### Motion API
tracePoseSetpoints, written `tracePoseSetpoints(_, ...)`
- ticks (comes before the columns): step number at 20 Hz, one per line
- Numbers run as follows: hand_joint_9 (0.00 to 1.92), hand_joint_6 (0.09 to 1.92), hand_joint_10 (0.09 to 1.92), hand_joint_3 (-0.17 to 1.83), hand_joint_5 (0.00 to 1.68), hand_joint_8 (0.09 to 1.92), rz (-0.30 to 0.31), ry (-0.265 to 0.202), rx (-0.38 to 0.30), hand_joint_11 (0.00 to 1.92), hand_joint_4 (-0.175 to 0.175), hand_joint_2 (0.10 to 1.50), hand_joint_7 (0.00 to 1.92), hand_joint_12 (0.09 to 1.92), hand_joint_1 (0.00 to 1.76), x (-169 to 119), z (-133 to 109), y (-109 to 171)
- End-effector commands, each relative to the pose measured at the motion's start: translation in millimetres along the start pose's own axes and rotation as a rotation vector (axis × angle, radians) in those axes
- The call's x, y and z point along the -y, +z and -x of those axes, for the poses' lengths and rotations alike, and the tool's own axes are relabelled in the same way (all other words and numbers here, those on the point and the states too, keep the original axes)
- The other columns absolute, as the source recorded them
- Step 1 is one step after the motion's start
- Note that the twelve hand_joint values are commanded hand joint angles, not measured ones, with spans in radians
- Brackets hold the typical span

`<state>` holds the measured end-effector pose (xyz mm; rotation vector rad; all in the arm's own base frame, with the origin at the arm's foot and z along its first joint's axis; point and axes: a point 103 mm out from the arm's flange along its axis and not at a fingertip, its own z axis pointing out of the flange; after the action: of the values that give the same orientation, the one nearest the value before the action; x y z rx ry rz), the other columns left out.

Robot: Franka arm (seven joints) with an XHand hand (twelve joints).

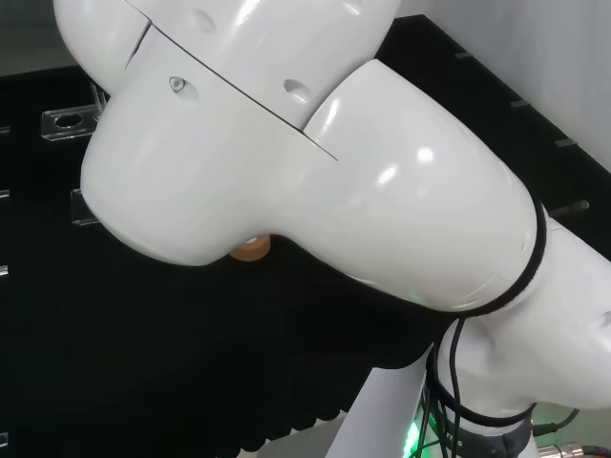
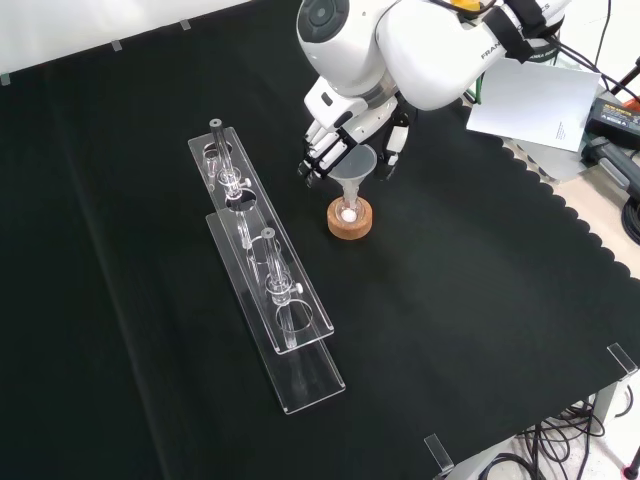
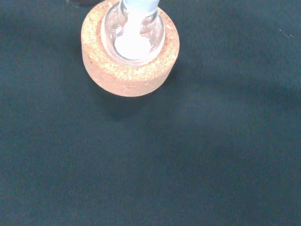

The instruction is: Remove the funnel from the round-bottom flask.

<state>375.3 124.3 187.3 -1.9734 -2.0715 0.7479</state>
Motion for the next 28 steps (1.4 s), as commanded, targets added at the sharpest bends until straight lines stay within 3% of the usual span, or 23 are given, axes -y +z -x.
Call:
tracePoseSetpoints(1,0.50,0.09,0.64,-0.17,0.30,0.70,0.037,-0.002,0.007,0.44,-0.072,1.08,0.09,1.32,0.82,3.0,1.5,-4.7)
tracePoseSetpoints(5,0.63,0.10,0.59,-0.17,0.50,0.70,0.087,0.008,0.018,0.50,-0.050,1.11,0.27,1.28,0.83,8.2,3.8,-13.8)
tracePoseSetpoints(10,0.72,0.19,0.55,-0.17,0.65,0.69,0.103,0.014,0.035,0.55,-0.027,1.13,0.40,1.26,0.85,14.4,6.6,-24.5)
tracePoseSetpoints(18,0.75,0.27,0.52,-0.17,0.65,0.68,0.133,0.031,0.061,0.58,-0.023,1.14,0.44,1.24,0.85,34.1,9.8,-45.1)
tracePoseSetpoints(28,0.77,0.46,0.50,-0.17,0.58,0.69,0.197,0.089,0.059,0.59,-0.022,1.14,0.45,1.23,0.86,73.3,18.7,-88.5)
